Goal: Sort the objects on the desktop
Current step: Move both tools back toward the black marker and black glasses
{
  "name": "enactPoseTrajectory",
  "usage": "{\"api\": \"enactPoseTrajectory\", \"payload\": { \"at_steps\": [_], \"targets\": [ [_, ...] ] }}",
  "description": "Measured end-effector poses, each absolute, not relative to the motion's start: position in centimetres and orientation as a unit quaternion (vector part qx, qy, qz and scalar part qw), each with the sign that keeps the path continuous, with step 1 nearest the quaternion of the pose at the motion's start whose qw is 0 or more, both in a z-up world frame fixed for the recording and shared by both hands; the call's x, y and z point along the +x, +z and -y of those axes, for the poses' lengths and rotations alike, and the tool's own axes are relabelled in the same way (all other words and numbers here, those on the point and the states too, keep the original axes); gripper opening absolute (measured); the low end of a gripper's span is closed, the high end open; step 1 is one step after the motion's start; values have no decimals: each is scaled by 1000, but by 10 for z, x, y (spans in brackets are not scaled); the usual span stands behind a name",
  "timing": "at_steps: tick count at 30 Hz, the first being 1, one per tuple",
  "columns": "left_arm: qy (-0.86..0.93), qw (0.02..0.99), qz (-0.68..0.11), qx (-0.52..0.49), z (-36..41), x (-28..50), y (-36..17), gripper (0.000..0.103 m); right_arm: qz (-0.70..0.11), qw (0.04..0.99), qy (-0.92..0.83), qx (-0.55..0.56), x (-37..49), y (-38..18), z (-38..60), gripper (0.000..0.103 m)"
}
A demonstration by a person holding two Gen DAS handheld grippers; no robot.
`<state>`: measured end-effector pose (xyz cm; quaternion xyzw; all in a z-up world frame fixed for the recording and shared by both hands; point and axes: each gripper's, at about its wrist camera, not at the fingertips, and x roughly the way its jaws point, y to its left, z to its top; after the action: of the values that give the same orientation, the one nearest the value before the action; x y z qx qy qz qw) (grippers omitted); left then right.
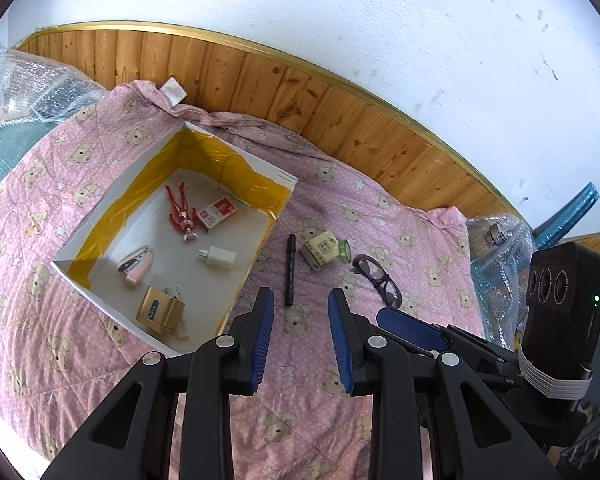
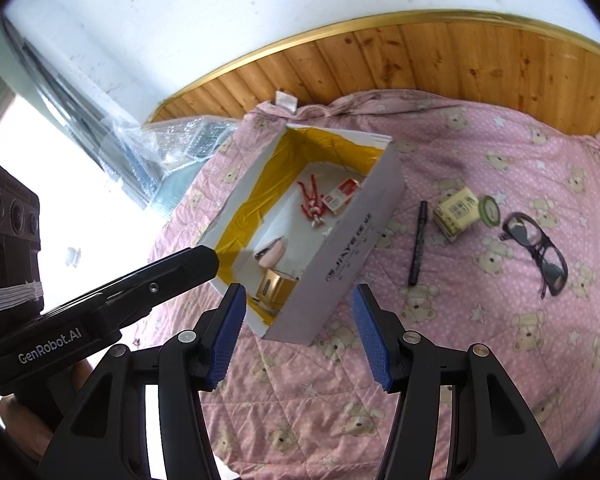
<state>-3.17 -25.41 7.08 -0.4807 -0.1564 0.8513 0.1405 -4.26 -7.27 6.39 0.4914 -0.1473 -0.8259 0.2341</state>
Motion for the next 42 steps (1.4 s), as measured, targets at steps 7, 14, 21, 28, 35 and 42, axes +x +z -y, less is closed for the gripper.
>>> {"api": "enactPoseTrajectory", "payload": {
  "at_steps": [7,14,21,28,35,42],
  "targets": [
    [837,171,156,-496,242,-33,57,30,166,193,-829,498,-32,55,55,58],
    [816,206,144,-521,221,-43,37,30,202,138,-824,511,-24,38,25,58],
    [811,200,131,-533,190,-53,28,30,192,139,-821,520,-26,31,-4,58],
    [806,196,95,-550,165,-58,23,30,228,134,-811,523,-36,6,-31,58],
    [794,191,69,-573,145,-74,2,30,254,125,-799,530,-48,-19,-48,58],
    [779,193,65,-593,131,-94,-22,30,265,108,-789,544,-60,-41,-62,58]
  ]
}}
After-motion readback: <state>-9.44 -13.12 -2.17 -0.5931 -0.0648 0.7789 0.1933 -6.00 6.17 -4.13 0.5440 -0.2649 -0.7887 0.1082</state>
